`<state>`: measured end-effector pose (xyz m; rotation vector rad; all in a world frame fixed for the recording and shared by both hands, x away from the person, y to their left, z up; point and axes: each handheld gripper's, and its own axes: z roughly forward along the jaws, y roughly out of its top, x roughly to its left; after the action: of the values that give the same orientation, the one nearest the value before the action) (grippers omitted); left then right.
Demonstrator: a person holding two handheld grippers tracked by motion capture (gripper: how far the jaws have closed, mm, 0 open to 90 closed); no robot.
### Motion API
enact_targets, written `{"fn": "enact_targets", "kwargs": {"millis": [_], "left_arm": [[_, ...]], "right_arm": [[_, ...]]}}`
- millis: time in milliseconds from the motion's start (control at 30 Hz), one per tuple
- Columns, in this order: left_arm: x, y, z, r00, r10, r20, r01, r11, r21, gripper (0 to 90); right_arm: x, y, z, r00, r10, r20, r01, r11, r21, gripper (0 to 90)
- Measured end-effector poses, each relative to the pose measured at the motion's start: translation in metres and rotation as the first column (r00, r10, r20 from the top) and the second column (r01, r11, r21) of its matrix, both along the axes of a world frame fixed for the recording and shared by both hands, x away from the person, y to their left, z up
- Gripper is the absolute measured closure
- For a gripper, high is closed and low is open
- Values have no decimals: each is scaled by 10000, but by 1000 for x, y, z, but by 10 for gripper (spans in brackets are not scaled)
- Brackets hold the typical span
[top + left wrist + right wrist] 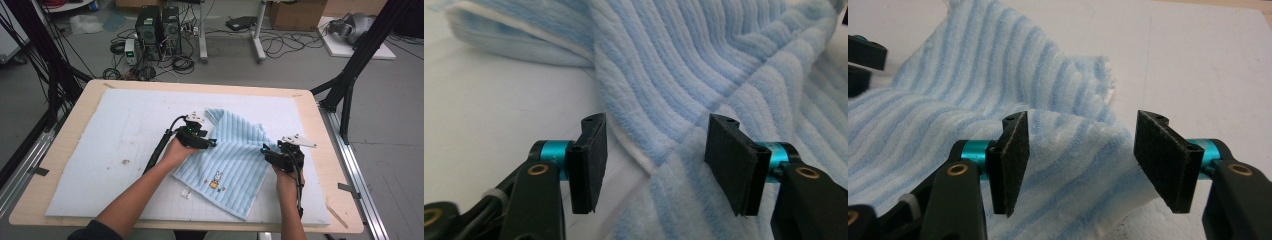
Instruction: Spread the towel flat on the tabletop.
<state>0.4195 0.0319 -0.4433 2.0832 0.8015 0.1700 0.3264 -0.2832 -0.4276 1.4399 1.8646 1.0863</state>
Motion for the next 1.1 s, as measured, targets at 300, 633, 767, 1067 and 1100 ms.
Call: {"fn": "enact_targets", "kwargs": {"millis": [300, 633, 767, 1067, 1100], "left_arm": [[1, -4, -4, 9975, -703, -93, 703, 9975, -29, 773], [18, 51, -2, 9884, 1246, -865, -1350, 9826, -1275, 836], [22, 74, 0, 9765, 1984, -839, -2083, 9691, -1324, 836], [20, 126, -7, 9302, 3604, -692, -3668, 9190, -1447, 829], [19, 128, -8, 9280, 3665, -669, -3725, 9159, -1495, 809]], "right_arm": [[0, -1, 0, 10000, 86, -50, -85, 9996, 283, 396], [1, 6, -1, 9991, 410, -132, -403, 9981, 465, 397], [2, 15, -3, 9970, 741, -233, -729, 9962, 475, 397], [6, 57, -8, 9766, 2081, -546, -2071, 9780, 247, 396], [6, 62, -8, 9724, 2254, -600, -2246, 9742, 203, 396]]}}
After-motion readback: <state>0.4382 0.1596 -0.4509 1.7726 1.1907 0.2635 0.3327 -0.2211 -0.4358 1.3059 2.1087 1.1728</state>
